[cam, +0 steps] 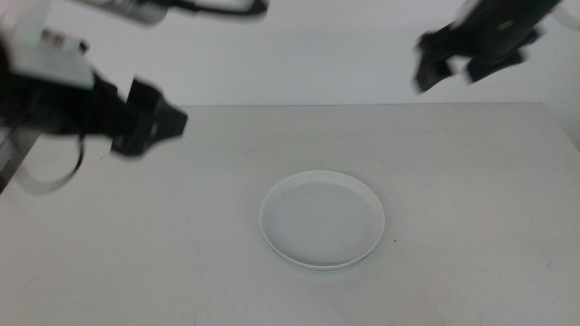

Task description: Stack the three bowls on top of each other.

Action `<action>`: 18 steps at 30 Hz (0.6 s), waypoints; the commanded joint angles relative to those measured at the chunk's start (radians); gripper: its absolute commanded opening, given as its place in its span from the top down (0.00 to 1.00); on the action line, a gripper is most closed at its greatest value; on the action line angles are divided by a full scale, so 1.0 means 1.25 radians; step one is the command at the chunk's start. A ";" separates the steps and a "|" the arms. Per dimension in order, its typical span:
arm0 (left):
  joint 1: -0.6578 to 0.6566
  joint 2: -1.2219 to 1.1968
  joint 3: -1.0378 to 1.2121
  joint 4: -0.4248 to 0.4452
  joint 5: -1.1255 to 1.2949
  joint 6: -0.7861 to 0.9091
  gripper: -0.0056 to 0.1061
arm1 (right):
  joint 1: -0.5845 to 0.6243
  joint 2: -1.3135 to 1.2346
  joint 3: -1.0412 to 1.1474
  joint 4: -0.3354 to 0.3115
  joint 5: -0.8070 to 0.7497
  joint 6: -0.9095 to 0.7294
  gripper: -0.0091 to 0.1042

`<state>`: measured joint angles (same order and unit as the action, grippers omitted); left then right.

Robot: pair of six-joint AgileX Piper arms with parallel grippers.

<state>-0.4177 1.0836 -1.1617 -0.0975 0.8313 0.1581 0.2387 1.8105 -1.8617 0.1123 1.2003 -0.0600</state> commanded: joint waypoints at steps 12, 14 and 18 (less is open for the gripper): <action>0.333 0.066 -0.034 -0.355 -0.009 0.260 0.01 | -0.195 -0.549 0.539 -0.033 -0.411 -0.019 0.39; 0.334 0.031 0.037 -0.431 -0.068 0.334 0.01 | -0.195 -0.629 0.628 -0.035 -0.470 -0.021 0.39; 0.334 -0.052 0.194 -0.587 -0.204 0.493 0.01 | -0.195 -0.751 0.800 -0.032 -0.572 -0.027 0.39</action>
<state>-0.0024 1.0699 -0.9522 -0.7066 0.6964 0.6887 0.0026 0.9305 -0.9071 0.0797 0.6078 -0.0715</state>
